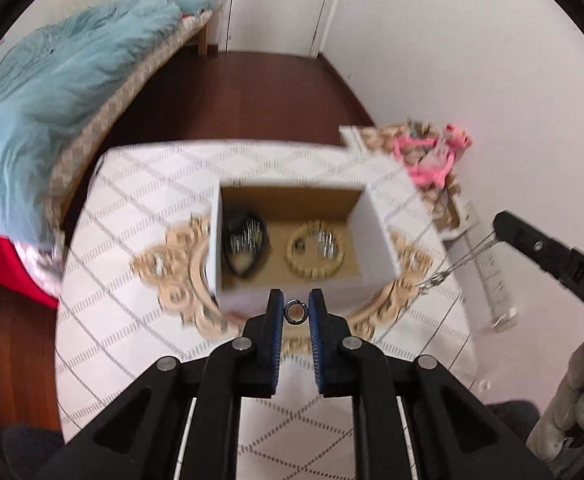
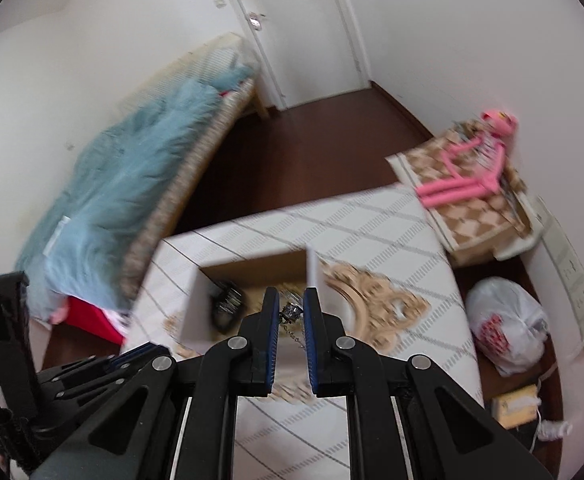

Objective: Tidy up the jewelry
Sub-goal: 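Carry the silver pendant with the right tool into the box, then open the right tool in the box and lift both tools away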

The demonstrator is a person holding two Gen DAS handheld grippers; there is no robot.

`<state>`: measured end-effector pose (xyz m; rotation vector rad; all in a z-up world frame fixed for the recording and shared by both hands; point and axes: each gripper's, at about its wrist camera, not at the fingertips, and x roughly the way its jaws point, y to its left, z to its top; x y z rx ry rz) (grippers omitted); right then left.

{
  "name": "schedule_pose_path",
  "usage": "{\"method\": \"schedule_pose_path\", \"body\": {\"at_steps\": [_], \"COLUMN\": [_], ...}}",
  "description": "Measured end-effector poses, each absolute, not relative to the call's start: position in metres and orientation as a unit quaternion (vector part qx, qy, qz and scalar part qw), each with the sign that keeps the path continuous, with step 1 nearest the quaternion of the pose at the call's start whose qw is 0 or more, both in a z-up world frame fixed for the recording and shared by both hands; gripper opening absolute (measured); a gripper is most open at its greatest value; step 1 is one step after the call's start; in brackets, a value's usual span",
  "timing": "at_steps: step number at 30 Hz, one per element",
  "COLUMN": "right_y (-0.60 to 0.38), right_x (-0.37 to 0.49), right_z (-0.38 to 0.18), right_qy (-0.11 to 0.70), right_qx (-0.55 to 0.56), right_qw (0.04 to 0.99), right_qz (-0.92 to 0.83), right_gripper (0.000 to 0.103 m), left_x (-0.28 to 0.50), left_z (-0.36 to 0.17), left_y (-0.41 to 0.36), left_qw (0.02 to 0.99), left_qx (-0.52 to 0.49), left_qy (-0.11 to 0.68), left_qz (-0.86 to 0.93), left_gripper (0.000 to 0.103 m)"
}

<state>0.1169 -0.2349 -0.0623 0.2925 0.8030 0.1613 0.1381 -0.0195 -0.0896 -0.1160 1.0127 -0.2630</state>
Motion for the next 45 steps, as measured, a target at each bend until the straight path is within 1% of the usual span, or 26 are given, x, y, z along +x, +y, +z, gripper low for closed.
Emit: {"method": "schedule_pose_path", "body": {"at_steps": [3, 6, 12, 15, 21, 23, 24, 25, 26, 27, 28, 29, 32, 34, 35, 36, 37, 38, 40, 42, 43, 45], "right_y": [-0.221, -0.209, -0.198, -0.2, -0.199, -0.199, -0.199, -0.2, -0.203, -0.203, -0.204, -0.205, -0.205, -0.203, -0.202, -0.201, -0.2, -0.199, -0.199, -0.198, -0.198, -0.197], "right_x": [0.141, 0.168, 0.225, 0.241, 0.276, 0.284, 0.285, 0.286, 0.285, 0.284, 0.282, 0.28, 0.274, 0.266, 0.26, 0.257, 0.252, 0.246, 0.236, 0.225, 0.222, 0.213], "right_z": [-0.051, -0.053, -0.092, -0.108, -0.135, -0.141, -0.142, -0.142, -0.141, -0.139, -0.137, -0.135, -0.132, -0.133, -0.135, -0.137, -0.14, -0.144, -0.149, -0.153, -0.154, -0.155], "right_qy": [0.39, 0.403, 0.465, 0.483, 0.538, 0.555, 0.556, 0.557, 0.556, 0.554, 0.55, 0.548, 0.546, 0.547, 0.548, 0.55, 0.557, 0.562, 0.566, 0.566, 0.566, 0.565], "right_qx": [0.129, 0.11, 0.106, 0.103, 0.081, 0.077, 0.074, 0.072, 0.07, 0.066, 0.062, 0.056, 0.041, 0.023, 0.013, 0.007, -0.002, -0.006, -0.008, -0.014, -0.014, -0.018], "right_qw": [0.906, 0.901, 0.87, 0.861, 0.831, 0.821, 0.82, 0.82, 0.822, 0.824, 0.827, 0.83, 0.833, 0.835, 0.835, 0.834, 0.83, 0.827, 0.825, 0.825, 0.824, 0.825], "right_qz": [0.101, 0.116, 0.128, 0.122, 0.118, 0.114, 0.113, 0.11, 0.106, 0.101, 0.097, 0.091, 0.076, 0.055, 0.044, 0.037, 0.026, 0.017, 0.003, -0.009, -0.011, -0.022], "right_gripper": [0.013, 0.013, 0.013, 0.013, 0.014, 0.014, 0.016, 0.02, 0.032, 0.047, 0.052, 0.055, 0.056, 0.068, 0.081, 0.091, 0.092, 0.092, 0.092, 0.099, 0.1, 0.1], "left_x": [0.163, 0.186, 0.227, 0.244, 0.271, 0.275, 0.276, 0.276, 0.276, 0.275, 0.275, 0.273, 0.266, 0.26, 0.255, 0.25, 0.247, 0.242, 0.234, 0.224, 0.22, 0.213], "left_z": [-0.078, -0.083, -0.113, -0.126, -0.139, -0.138, -0.136, -0.134, -0.133, -0.131, -0.13, -0.128, -0.128, -0.13, -0.133, -0.137, -0.139, -0.143, -0.147, -0.15, -0.15, -0.149], "left_y": [-0.018, -0.021, -0.026, -0.025, -0.025, -0.023, -0.022, -0.02, -0.019, -0.016, -0.014, -0.01, -0.002, 0.002, 0.003, 0.003, 0.002, 0.002, 0.002, 0.002, 0.003, 0.005], "left_qw": [0.865, 0.858, 0.83, 0.822, 0.809, 0.811, 0.815, 0.818, 0.821, 0.824, 0.828, 0.832, 0.836, 0.838, 0.838, 0.835, 0.834, 0.834, 0.835, 0.839, 0.84, 0.842], "left_qx": [-0.053, -0.041, -0.046, -0.048, -0.045, -0.046, -0.044, -0.039, -0.033, -0.03, -0.029, -0.027, -0.022, -0.013, -0.006, -0.002, 0.001, 0.005, 0.014, 0.026, 0.029, 0.027], "left_qy": [0.479, 0.489, 0.532, 0.547, 0.575, 0.575, 0.571, 0.568, 0.565, 0.561, 0.557, 0.552, 0.548, 0.544, 0.546, 0.549, 0.551, 0.552, 0.55, 0.544, 0.542, 0.539], "left_qz": [-0.139, -0.148, -0.159, -0.154, -0.11, -0.098, -0.091, -0.084, -0.075, -0.067, -0.061, -0.053, -0.037, -0.025, -0.019, -0.016, -0.014, -0.011, -0.004, 0.006, 0.007, 0.01], "left_gripper": [0.01, 0.01, 0.01, 0.01, 0.012, 0.016, 0.017, 0.025, 0.046, 0.06, 0.078, 0.078, 0.078, 0.079, 0.082, 0.086, 0.093, 0.096, 0.096, 0.099, 0.101, 0.101]}}
